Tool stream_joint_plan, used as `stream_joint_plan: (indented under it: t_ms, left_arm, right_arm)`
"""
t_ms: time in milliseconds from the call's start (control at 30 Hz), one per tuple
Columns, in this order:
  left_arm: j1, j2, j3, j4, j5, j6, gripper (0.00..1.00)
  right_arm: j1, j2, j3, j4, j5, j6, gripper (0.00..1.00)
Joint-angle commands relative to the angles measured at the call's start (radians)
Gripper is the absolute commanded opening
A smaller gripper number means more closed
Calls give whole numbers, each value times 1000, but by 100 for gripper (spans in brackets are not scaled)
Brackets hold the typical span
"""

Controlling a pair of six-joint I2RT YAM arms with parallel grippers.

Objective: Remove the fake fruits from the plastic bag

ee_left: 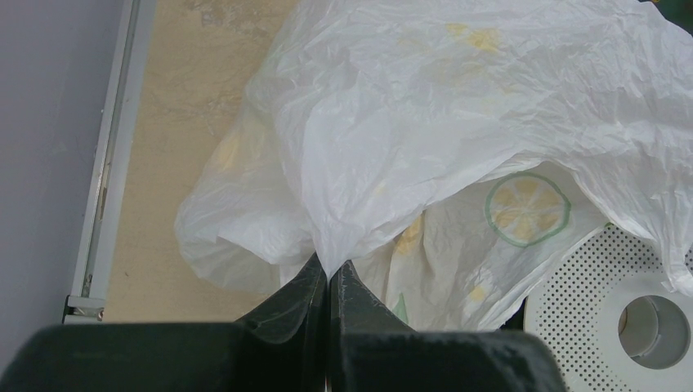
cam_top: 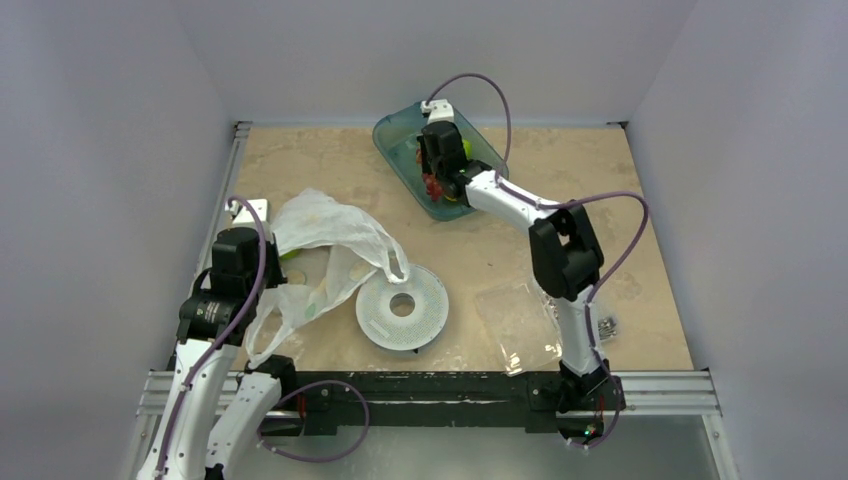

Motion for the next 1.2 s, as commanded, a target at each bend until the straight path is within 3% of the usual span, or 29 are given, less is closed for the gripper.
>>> stream_joint_plan:
  t_ms: [0,167,333,467,667,933,1033,1167]
  left_arm:
    - [-6,1,1,33,7,6,0]
    - [-8,3,2,33,10,6,0]
    - [-12,4,1,33,10,6,0]
    - [-17,-2,1,32,9,4,0]
    - [-22,-11,1,32,10,2,0]
    - [-30,-19,0,31,8,1,0]
    - [-30,-22,0,33,8,2,0]
    - [-30,-30,0,36,11,2,0]
  right_arm:
    - [3,63,113,-61,-3,-28,7]
    - [3,149,216,-170,-35,-34,23]
    - [2,162,291,-268,-17,-55,48]
    - [10,89,278,-334,6,-43,53]
    - [111,-179,-11,-225,-88,4,64]
    - [446,-475,-408,54,-128,-117,68]
    - [561,-517,-541,231,-159,-232,71]
    - [656,-456,-565,347,-152,-329,69]
